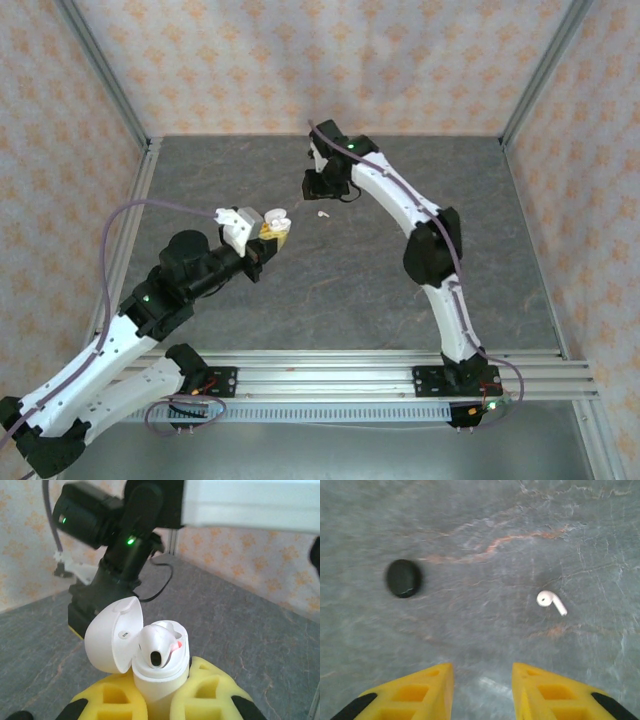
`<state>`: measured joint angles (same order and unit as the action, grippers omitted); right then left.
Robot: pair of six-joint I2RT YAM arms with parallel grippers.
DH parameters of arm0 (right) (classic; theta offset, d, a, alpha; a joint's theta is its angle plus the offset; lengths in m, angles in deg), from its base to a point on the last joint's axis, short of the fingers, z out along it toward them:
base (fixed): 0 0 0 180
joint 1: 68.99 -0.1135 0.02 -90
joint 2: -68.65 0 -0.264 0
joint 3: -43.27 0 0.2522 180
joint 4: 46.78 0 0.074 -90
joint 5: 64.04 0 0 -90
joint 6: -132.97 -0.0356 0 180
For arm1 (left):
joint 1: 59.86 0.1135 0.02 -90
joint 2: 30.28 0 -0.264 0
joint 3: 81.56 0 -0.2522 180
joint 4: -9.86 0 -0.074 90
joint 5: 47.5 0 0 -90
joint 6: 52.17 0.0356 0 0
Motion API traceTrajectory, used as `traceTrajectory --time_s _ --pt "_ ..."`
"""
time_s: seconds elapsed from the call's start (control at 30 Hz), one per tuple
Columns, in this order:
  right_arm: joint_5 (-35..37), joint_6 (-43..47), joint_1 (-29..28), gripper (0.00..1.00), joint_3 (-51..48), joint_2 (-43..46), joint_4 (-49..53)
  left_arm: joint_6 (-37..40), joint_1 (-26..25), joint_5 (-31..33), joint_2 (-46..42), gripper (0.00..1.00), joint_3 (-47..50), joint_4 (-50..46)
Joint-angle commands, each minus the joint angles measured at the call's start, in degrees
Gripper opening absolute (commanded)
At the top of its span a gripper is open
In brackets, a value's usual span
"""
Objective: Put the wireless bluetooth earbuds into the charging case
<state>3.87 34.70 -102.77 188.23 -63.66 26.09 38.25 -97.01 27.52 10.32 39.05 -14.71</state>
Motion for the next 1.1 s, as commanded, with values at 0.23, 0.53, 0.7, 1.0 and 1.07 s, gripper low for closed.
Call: traceTrajectory --time_s 0.23,0.53,0.7,1.0,1.07 --pt "2.8 2.5 1.4 0.38 12.6 -12.7 1.7 -2.2 -0.3 1.0 -4.2 0.00 4.6 -1.1" --pt "3.9 5.5 2.4 0.39 12.3 -16.5 0.0 -1.6 -0.3 1.6 -3.4 0.00 5.5 -0.9" --pt "3.8 6.6 2.7 0.39 11.9 -18.0 0.0 -1.0 -0.2 1.2 -2.4 0.00 5.5 -0.8" --pt "3.6 6.7 2.7 0.36 9.9 -18.0 1.7 -0.4 -0.1 1.0 -1.8 0.00 5.7 -0.8" --pt "3.0 6.3 2.7 0.34 8.8 -17.5 2.0 -0.4 -0.1 0.9 -1.8 0.00 5.8 -0.8"
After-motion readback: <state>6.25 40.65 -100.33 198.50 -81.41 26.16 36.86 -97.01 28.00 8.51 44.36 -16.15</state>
